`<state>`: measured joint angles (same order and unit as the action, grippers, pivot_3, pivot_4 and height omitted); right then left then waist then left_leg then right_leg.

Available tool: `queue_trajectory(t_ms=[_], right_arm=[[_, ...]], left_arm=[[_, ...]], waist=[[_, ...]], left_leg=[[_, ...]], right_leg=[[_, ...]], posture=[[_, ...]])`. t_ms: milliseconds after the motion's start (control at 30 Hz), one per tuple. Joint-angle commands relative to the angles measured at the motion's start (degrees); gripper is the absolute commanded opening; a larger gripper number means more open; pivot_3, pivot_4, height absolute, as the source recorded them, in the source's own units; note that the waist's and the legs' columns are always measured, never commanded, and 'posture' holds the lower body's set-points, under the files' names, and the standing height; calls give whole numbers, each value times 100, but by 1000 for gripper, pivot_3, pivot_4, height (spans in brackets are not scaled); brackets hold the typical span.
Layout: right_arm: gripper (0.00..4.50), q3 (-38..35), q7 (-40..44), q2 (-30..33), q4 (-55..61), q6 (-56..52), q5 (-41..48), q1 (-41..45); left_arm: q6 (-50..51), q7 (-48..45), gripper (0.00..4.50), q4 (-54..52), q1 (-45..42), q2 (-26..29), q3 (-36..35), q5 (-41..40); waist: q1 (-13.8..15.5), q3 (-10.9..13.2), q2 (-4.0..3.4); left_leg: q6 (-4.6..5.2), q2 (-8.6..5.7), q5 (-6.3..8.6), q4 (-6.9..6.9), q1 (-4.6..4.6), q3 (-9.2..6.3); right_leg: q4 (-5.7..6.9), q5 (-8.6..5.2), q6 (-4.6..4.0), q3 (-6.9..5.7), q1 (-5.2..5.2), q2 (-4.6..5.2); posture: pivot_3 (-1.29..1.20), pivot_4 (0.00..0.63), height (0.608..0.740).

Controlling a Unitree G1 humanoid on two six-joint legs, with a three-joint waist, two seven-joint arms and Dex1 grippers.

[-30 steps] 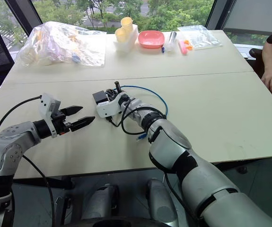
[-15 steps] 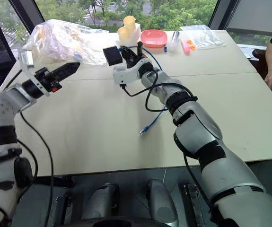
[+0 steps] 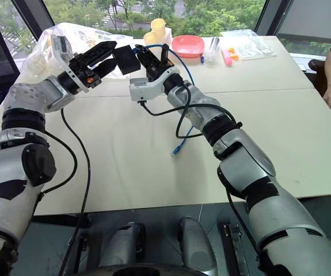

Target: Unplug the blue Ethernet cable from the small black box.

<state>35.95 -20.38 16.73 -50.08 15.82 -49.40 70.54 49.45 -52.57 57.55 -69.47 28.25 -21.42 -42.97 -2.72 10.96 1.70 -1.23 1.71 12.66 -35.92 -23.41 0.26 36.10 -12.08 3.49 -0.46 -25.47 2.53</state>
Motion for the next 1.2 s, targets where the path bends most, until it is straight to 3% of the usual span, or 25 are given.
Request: queue_trajectory(t_ms=[33,167,567,633,800,833,967,1067,1133,1200], right_arm=[[91,-85,18,-39,298,-79,-57,14],[91,-89,46,-83,310,-104,-79,0],[61,-83,44,-146,337,-80,-148,-8],[61,-130,135,-108,408,21,-68,-70],[1822,-465,858,142,858,475,538,-425],[2451,-549,1015,199,988,537,682,-535],[4409,-1173,2902,350,1958,403,2285,-1477],[4468,-2051,4888,92,4184,-2310,5165,-2791],[4468,-2394,5361,66,5137,-3446,6125,-3132],[4468,-3031,5542,126,6052,-5103,7710,-3312]], left_arm=[[-60,-348,4500,-77,-120,-32,94,186],[-14,-450,4500,-43,-139,-69,91,336],[-47,-538,926,-20,-126,-110,6,538],[-96,-567,692,-11,-131,-110,55,615],[-551,-839,652,-101,-93,-102,322,982],[-718,-919,652,-131,-66,-97,419,1091],[-1740,-1240,652,-151,90,-76,993,1774],[-2840,-1622,652,-356,393,-84,1635,2450],[-3088,-1811,652,-468,472,-102,1739,2537],[-3236,-2091,652,-722,552,-164,1817,2523]], waist=[[14,0,0],[14,0,0],[15,0,0],[15,0,0],[17,0,0],[19,0,0],[36,-1,2],[48,-1,2],[38,0,0],[33,9,-3]], left_leg=[[0,0,0,0,0,-1],[0,-1,0,-4,-1,2],[0,0,0,-4,-1,1],[0,0,0,-4,-1,1],[0,0,0,-5,-1,1],[0,0,0,-5,-1,1],[0,0,0,-8,-2,-1],[1,1,0,-12,1,-2],[2,5,1,-13,2,-6],[2,6,1,-21,-3,-4]], right_leg=[[0,0,0,0,0,0],[0,0,0,0,0,2],[0,0,0,0,0,2],[1,0,0,0,0,2],[1,1,0,0,1,2],[0,1,1,0,1,2],[-3,1,2,-1,7,2],[-2,1,3,-1,14,2],[2,1,2,-4,16,1],[6,3,0,-4,9,0]], posture=[[0,150,740],[0,150,740],[0,150,740],[0,150,740],[0,150,740],[0,150,740],[0,150,740],[0,150,740],[0,150,740],[0,150,740]])
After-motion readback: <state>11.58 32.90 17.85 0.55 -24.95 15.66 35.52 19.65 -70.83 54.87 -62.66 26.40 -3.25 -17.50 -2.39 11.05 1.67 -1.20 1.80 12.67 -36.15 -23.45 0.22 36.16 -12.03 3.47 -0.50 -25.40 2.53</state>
